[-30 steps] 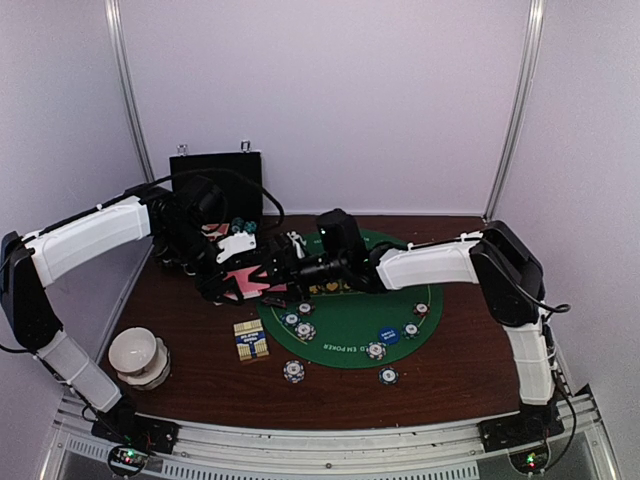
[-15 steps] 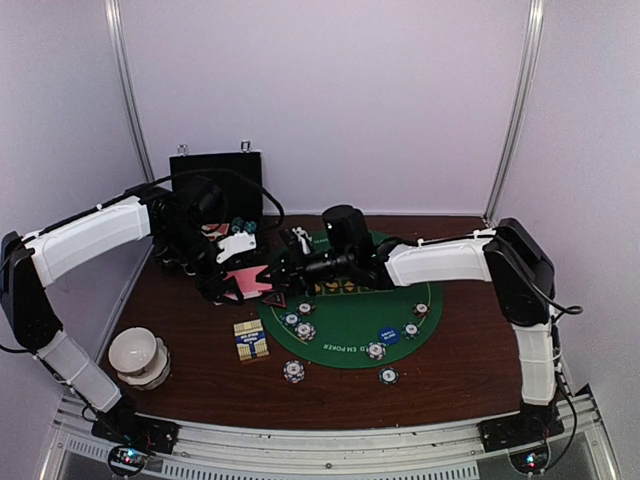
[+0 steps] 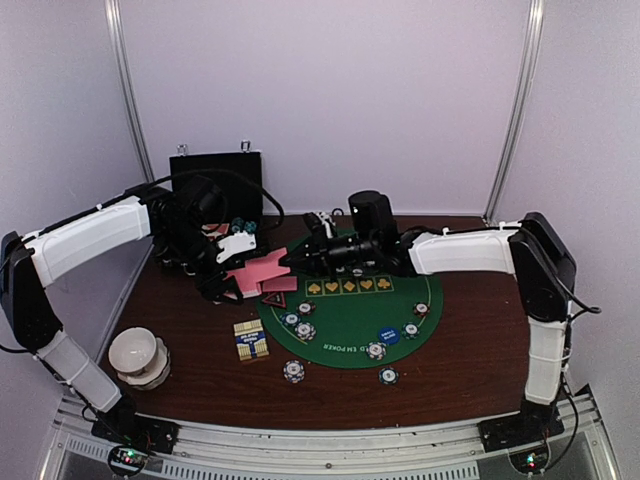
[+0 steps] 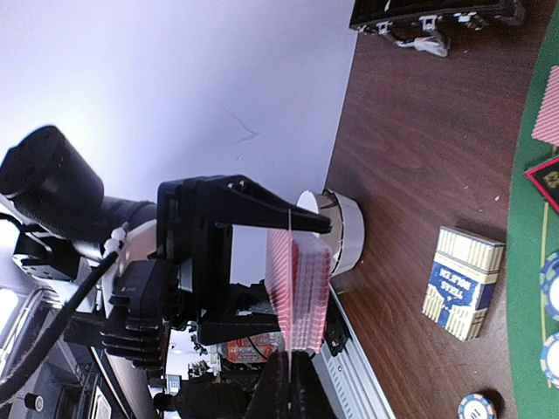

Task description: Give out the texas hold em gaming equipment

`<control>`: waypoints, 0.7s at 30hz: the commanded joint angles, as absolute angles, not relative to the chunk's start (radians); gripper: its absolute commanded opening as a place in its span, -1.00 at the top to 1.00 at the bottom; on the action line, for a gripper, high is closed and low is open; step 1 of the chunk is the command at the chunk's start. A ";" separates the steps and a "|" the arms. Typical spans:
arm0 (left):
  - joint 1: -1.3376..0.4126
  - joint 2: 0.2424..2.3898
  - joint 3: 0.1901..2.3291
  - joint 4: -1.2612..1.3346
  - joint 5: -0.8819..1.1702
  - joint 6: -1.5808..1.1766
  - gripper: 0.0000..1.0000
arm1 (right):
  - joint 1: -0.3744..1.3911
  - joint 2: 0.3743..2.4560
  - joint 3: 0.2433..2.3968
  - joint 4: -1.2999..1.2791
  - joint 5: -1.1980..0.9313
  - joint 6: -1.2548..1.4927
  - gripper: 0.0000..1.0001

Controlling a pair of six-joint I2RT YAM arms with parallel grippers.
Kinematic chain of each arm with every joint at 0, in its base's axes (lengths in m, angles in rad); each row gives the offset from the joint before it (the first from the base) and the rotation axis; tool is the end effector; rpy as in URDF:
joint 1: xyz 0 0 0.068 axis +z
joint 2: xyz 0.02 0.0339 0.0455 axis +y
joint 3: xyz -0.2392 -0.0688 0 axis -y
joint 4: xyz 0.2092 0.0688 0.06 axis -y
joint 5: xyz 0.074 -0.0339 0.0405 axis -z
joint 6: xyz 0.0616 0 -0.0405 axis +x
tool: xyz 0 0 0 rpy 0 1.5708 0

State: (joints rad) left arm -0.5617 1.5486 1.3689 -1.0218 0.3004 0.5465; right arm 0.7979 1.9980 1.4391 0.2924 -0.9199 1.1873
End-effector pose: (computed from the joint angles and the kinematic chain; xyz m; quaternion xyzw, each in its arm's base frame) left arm 0.2266 -0.1641 0.2504 0.5348 0.8121 -0.1485 0.1804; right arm 0.2691 0.3461 0.2418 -0.1265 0.7508 0.6482 0.0017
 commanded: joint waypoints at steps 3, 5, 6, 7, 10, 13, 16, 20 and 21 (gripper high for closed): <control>-0.560 1.540 1.384 -1.009 0.297 0.561 1.00 | 0.704 1.947 1.398 0.311 -0.941 1.196 1.00; -0.560 1.540 1.384 -1.008 0.295 0.561 1.00 | 0.664 1.951 1.397 0.295 -0.945 1.186 1.00; -0.560 1.540 1.384 -1.008 0.296 0.563 1.00 | 0.640 1.955 1.401 0.279 -0.946 1.173 1.00; -0.559 1.540 1.384 -1.009 0.297 0.563 1.00 | 0.616 1.960 1.408 0.249 -0.945 1.150 1.00; -0.559 1.540 1.385 -1.013 0.297 0.562 1.00 | 0.536 1.994 1.444 0.166 -0.930 1.076 1.00; -0.559 1.538 1.386 -1.012 0.301 0.562 1.00 | 0.466 2.058 1.540 0.004 -0.899 0.951 1.00; -0.559 1.541 1.390 -1.014 0.306 0.563 1.00 | 0.415 2.142 1.665 -0.145 -0.855 0.840 1.00; -0.559 1.545 1.397 -1.015 0.317 0.560 1.00 | 0.379 2.260 1.791 -0.216 -0.805 0.775 1.00; -0.560 1.547 1.399 -1.016 0.317 0.560 1.00 | 0.373 2.289 1.816 -0.215 -0.799 0.775 1.00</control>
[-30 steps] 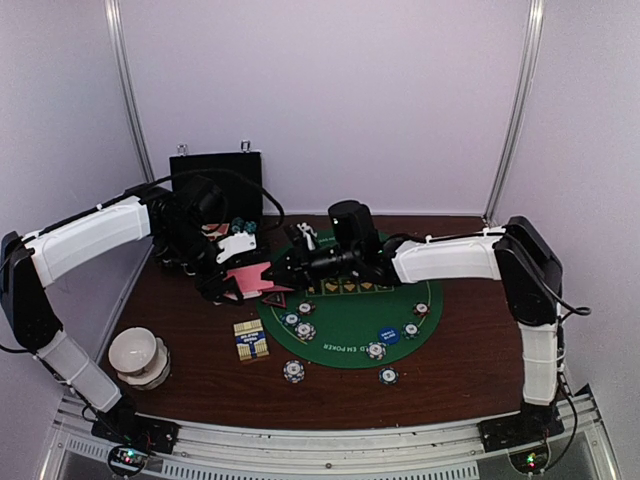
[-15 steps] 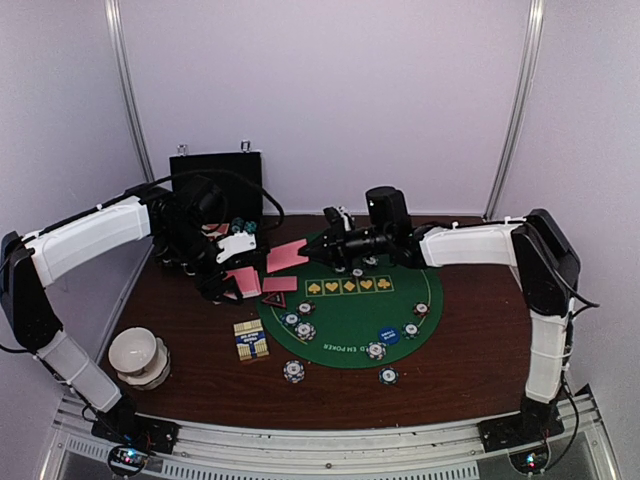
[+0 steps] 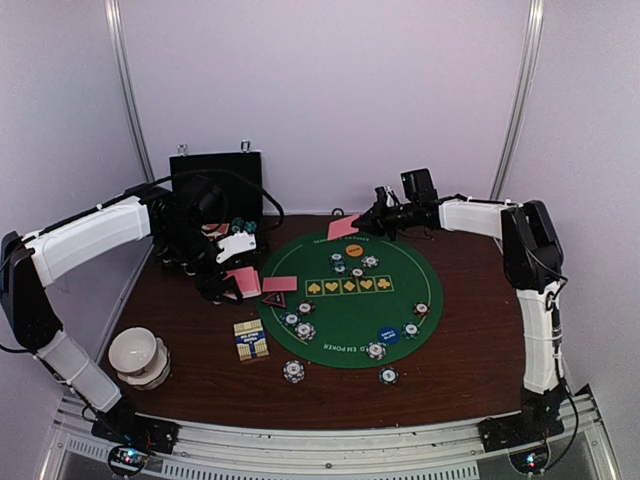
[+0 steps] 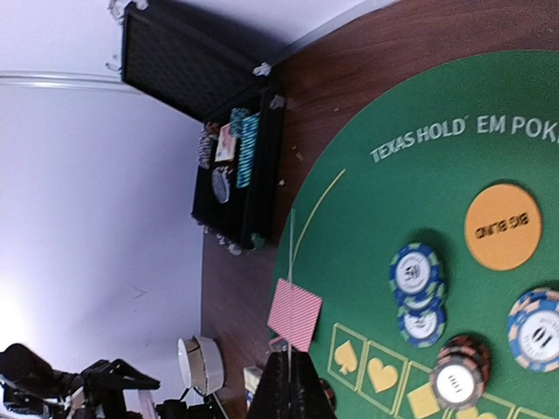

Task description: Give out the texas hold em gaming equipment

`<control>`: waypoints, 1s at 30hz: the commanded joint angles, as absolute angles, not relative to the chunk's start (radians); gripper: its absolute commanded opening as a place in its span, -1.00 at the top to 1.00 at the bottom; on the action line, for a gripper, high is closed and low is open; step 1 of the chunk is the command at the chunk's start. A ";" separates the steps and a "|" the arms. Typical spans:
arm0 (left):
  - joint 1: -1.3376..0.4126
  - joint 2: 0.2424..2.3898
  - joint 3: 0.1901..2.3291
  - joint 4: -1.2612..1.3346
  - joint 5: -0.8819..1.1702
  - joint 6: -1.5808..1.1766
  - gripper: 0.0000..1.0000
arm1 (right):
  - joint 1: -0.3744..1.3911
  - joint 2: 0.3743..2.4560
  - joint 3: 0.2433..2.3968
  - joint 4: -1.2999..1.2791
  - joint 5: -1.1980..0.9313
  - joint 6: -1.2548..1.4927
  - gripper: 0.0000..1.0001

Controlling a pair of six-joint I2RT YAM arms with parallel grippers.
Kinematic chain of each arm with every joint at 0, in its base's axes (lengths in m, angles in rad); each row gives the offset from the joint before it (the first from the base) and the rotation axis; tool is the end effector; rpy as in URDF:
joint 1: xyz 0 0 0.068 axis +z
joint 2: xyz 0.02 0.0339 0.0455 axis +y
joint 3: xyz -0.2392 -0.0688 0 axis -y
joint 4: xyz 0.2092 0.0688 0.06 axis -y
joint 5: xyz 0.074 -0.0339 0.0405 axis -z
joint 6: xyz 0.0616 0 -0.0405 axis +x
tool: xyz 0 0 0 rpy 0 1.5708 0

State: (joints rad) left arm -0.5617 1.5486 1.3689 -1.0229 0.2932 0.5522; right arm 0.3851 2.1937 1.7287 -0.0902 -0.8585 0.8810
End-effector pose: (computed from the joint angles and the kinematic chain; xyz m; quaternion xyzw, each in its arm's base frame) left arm 0.2267 -0.1637 0.2502 0.5368 0.8114 -0.1445 0.1804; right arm 0.4186 0.2200 0.2074 -0.0012 0.8199 0.5548 0.1413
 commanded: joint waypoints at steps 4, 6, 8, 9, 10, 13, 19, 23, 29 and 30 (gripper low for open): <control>-0.560 1.549 1.402 -1.019 0.317 0.561 1.00 | 0.351 2.381 1.906 -0.206 -0.773 0.779 1.00; -0.559 1.550 1.402 -1.020 0.316 0.563 1.00 | 0.340 2.422 1.949 -0.195 -0.771 0.792 1.00; -0.560 1.549 1.402 -1.022 0.320 0.563 1.00 | 0.332 2.458 1.996 -0.199 -0.764 0.797 1.00; -0.560 1.549 1.402 -1.022 0.321 0.563 1.00 | 0.328 2.472 2.019 -0.207 -0.760 0.793 1.00; -0.560 1.549 1.402 -1.022 0.322 0.563 1.00 | 0.325 2.488 2.044 -0.220 -0.754 0.787 1.00; -0.560 1.549 1.405 -1.026 0.324 0.562 1.00 | 0.317 2.536 2.129 -0.280 -0.750 0.768 1.00; -0.560 1.545 1.393 -1.031 0.333 0.564 1.00 | 0.305 2.594 2.179 -0.311 -0.760 0.782 0.91; -0.560 1.546 1.388 -1.030 0.341 0.564 1.00 | 0.307 2.593 2.170 -0.332 -0.739 0.772 0.66; -0.560 1.556 1.393 -1.024 0.361 0.547 1.00 | 0.321 2.553 2.126 -0.374 -0.680 0.724 0.03; -0.560 1.557 1.394 -1.023 0.365 0.545 1.00 | 0.324 2.534 2.109 -0.375 -0.667 0.713 -0.08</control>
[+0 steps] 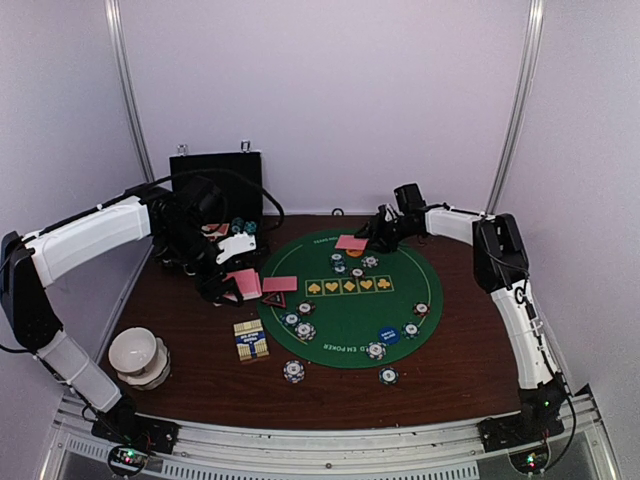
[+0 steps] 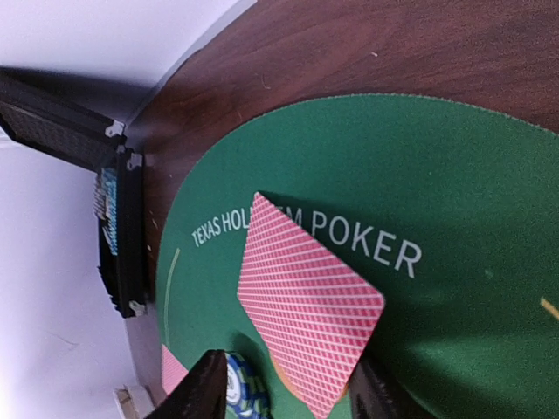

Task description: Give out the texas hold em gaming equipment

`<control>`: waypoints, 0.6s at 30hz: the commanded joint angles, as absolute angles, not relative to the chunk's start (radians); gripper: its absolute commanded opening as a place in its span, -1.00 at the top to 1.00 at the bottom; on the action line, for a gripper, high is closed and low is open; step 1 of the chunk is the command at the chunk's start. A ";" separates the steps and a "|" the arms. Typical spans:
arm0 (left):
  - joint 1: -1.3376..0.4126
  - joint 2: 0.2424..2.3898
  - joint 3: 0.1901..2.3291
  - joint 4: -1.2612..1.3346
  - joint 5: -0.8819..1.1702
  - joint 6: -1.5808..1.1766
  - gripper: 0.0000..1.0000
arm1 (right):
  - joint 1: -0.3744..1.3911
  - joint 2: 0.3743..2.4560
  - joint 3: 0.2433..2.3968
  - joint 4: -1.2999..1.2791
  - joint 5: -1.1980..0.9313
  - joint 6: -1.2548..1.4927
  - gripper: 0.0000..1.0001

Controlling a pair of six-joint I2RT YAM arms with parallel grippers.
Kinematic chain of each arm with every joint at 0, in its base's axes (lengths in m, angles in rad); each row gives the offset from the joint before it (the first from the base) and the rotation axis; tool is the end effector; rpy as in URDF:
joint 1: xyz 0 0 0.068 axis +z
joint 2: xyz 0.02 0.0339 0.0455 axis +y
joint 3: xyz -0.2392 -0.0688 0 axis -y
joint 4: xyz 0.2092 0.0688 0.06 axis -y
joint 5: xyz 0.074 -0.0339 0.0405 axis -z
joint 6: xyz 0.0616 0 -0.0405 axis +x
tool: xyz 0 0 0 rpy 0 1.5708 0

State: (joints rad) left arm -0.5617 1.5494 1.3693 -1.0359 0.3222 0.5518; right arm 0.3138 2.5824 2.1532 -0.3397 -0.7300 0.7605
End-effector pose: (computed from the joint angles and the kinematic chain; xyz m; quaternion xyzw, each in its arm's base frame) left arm 0.2244 -0.1643 0.2500 0.5374 0.8099 -0.1587 0.1734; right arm 0.4859 0.2009 0.1245 0.0546 0.8695 0.4689 0.1451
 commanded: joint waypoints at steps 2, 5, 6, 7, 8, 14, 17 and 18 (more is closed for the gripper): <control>-0.560 1.562 1.397 -1.023 0.366 0.542 1.00 | 0.328 2.496 2.081 -0.376 -0.646 0.696 -0.23; -0.560 1.562 1.396 -1.023 0.363 0.543 1.00 | 0.330 2.422 2.022 -0.373 -0.628 0.673 -0.44; -0.560 1.559 1.394 -1.024 0.361 0.544 1.00 | 0.335 2.389 1.992 -0.371 -0.611 0.661 -0.51; -0.560 1.557 1.391 -1.023 0.359 0.545 1.00 | 0.339 2.343 1.962 -0.364 -0.596 0.649 -0.56; -0.560 1.554 1.387 -1.024 0.357 0.547 1.00 | 0.344 2.305 1.927 -0.356 -0.587 0.642 -0.59; -0.560 1.535 1.375 -1.024 0.347 0.547 1.00 | 0.407 2.092 1.693 -0.266 -0.606 0.652 -0.63; -0.560 1.526 1.373 -1.023 0.346 0.544 1.00 | 0.472 1.994 1.564 -0.181 -0.653 0.707 -0.63; -0.560 1.524 1.372 -1.023 0.347 0.543 1.00 | 0.495 1.960 1.520 -0.153 -0.667 0.726 -0.63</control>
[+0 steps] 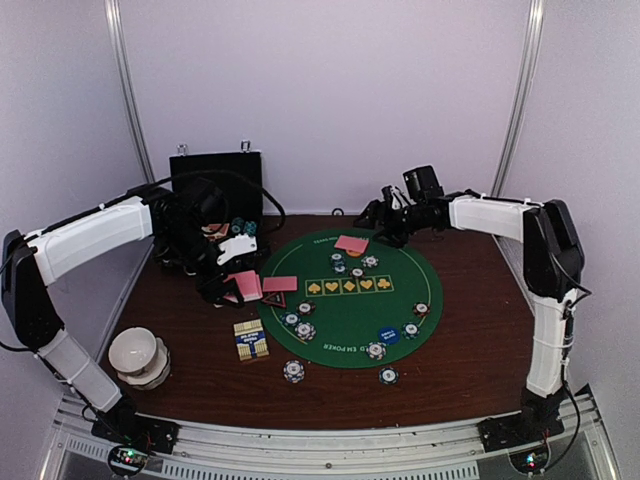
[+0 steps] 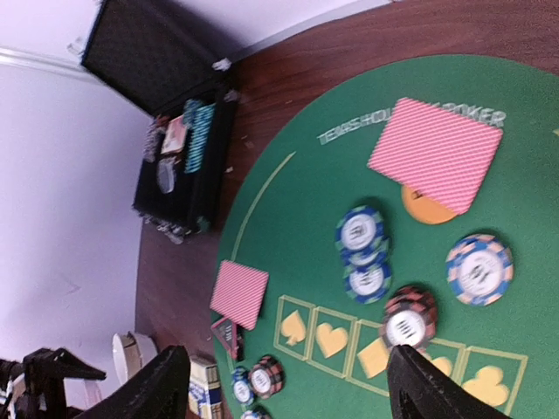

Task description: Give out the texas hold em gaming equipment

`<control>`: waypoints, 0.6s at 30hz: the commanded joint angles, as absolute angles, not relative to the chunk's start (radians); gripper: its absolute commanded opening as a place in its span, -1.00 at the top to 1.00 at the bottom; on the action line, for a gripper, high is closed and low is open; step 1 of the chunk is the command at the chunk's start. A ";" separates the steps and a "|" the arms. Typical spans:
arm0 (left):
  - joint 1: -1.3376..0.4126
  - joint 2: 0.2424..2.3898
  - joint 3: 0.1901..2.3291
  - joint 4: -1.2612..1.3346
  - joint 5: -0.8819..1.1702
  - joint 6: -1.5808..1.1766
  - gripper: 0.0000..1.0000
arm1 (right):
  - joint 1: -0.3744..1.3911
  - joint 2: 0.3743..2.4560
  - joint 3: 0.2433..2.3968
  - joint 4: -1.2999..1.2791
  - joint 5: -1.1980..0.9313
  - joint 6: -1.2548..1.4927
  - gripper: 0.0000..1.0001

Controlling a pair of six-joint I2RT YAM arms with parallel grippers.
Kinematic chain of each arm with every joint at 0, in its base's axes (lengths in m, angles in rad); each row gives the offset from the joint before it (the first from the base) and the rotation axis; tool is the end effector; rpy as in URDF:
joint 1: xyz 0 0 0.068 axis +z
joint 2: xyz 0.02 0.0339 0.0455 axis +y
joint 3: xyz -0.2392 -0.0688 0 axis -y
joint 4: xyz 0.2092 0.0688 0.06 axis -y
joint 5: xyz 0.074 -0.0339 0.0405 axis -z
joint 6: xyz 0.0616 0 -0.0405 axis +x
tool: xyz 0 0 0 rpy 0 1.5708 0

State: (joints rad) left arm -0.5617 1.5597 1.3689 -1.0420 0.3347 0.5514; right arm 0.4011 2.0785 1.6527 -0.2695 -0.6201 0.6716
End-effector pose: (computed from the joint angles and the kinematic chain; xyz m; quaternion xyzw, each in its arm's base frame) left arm 0.2245 -0.1652 0.2472 0.5372 0.8105 -0.1650 0.1650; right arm 0.3975 0.2074 0.2112 -0.0119 0.8721 0.4438 0.2058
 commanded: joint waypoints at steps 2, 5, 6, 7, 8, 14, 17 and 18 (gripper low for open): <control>-0.560 1.518 1.368 -1.023 0.349 0.540 1.00 | 0.551 1.903 1.447 -0.097 -0.686 0.763 -0.63; -0.560 1.514 1.363 -1.023 0.351 0.537 1.00 | 0.625 1.838 1.353 -0.009 -0.716 0.827 -0.61; -0.560 1.514 1.362 -1.023 0.350 0.537 1.00 | 0.649 1.823 1.329 0.033 -0.723 0.850 -0.60; -0.560 1.514 1.362 -1.021 0.348 0.537 1.00 | 0.672 1.812 1.313 0.067 -0.728 0.872 -0.60; -0.560 1.512 1.361 -1.018 0.347 0.537 1.00 | 0.693 1.806 1.301 0.087 -0.732 0.887 -0.59; -0.560 1.519 1.373 -1.016 0.357 0.532 1.00 | 0.798 1.846 1.304 0.188 -0.747 0.956 -0.56; -0.560 1.518 1.380 -1.016 0.359 0.532 1.00 | 0.830 1.884 1.323 0.205 -0.749 0.973 -0.56; -0.560 1.518 1.380 -1.016 0.359 0.532 1.00 | 0.838 1.897 1.327 0.221 -0.750 0.982 -0.56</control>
State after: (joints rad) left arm -0.5617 1.5444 1.3643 -1.0416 0.3363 0.5430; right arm 0.8070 1.8511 1.3010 0.1234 -0.7372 0.9295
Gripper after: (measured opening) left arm 0.669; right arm 0.781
